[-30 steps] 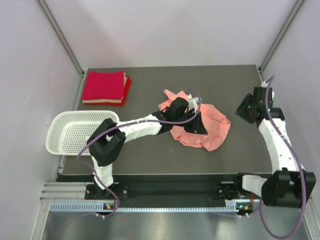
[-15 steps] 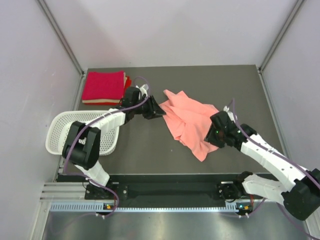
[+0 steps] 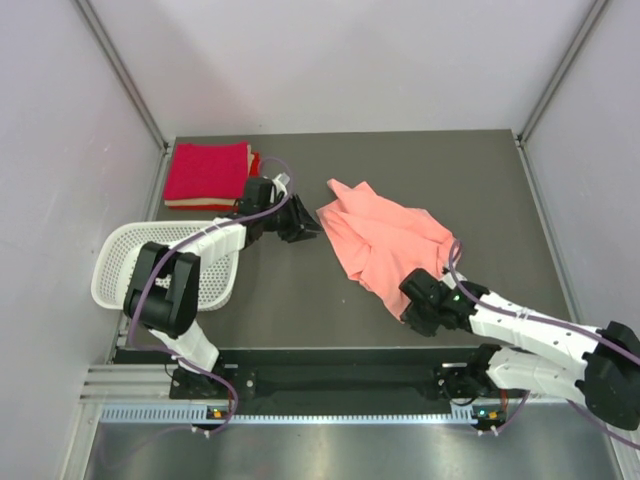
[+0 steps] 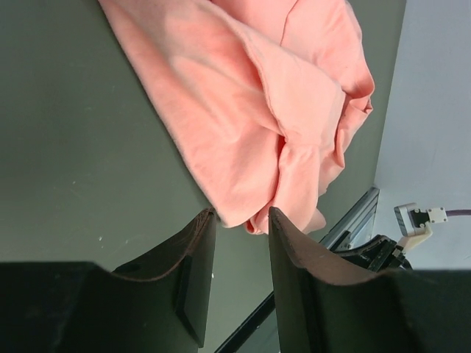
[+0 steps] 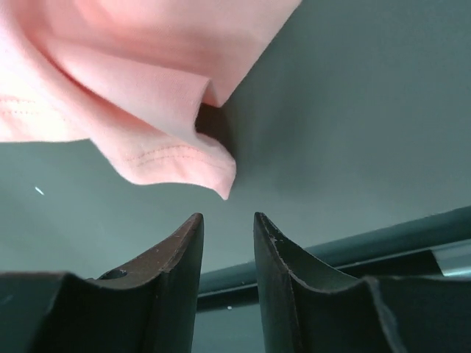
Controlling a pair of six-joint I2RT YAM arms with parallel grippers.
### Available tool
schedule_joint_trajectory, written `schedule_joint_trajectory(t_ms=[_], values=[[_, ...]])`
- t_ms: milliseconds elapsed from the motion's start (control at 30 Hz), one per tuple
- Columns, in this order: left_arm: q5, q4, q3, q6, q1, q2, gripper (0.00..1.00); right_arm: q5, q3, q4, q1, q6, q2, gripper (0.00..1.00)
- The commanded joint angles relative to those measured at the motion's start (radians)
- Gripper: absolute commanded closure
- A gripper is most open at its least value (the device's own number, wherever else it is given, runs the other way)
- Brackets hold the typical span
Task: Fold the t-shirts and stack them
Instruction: Flatten the tshirt out
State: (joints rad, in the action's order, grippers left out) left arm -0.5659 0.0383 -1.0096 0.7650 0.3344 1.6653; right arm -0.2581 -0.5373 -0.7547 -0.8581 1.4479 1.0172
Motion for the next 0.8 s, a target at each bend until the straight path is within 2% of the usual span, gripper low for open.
schedule_joint_trajectory(t_ms=[0, 200, 333, 533, 600, 633, 667, 767], values=[[0.001, -0.003, 0.011, -0.003, -0.008, -0.009, 0.6, -0.043, 0.022, 0.058, -0.024, 0.103, 0.021, 0.66], [0.017, -0.002, 0.025, -0.004, -0.008, -0.016, 0.6, -0.082, 0.026, 0.075, -0.024, 0.121, 0.061, 0.66], [0.015, -0.005, 0.028, 0.0, -0.008, -0.015, 0.6, -0.076, 0.042, 0.149, -0.024, 0.115, 0.112, 0.67], [0.035, -0.002, 0.029, -0.003, -0.009, -0.019, 0.6, -0.075, 0.026, 0.086, -0.036, 0.137, 0.149, 0.69], [0.044, -0.006, 0.031, 0.0, -0.011, -0.018, 0.6, -0.099, 0.03, 0.083, -0.036, 0.14, 0.146, 0.78], [0.046, -0.011, 0.031, 0.003, -0.011, -0.015, 0.6, -0.111, 0.028, 0.083, -0.035, 0.138, 0.143, 0.85], [0.043, -0.012, 0.029, 0.007, -0.012, -0.012, 0.6, -0.142, 0.028, 0.084, -0.033, 0.138, 0.141, 1.0], [0.032, -0.017, 0.017, 0.013, -0.014, -0.002, 0.6, -0.245, -0.025, 0.065, -0.009, 0.074, 0.1, 1.0]])
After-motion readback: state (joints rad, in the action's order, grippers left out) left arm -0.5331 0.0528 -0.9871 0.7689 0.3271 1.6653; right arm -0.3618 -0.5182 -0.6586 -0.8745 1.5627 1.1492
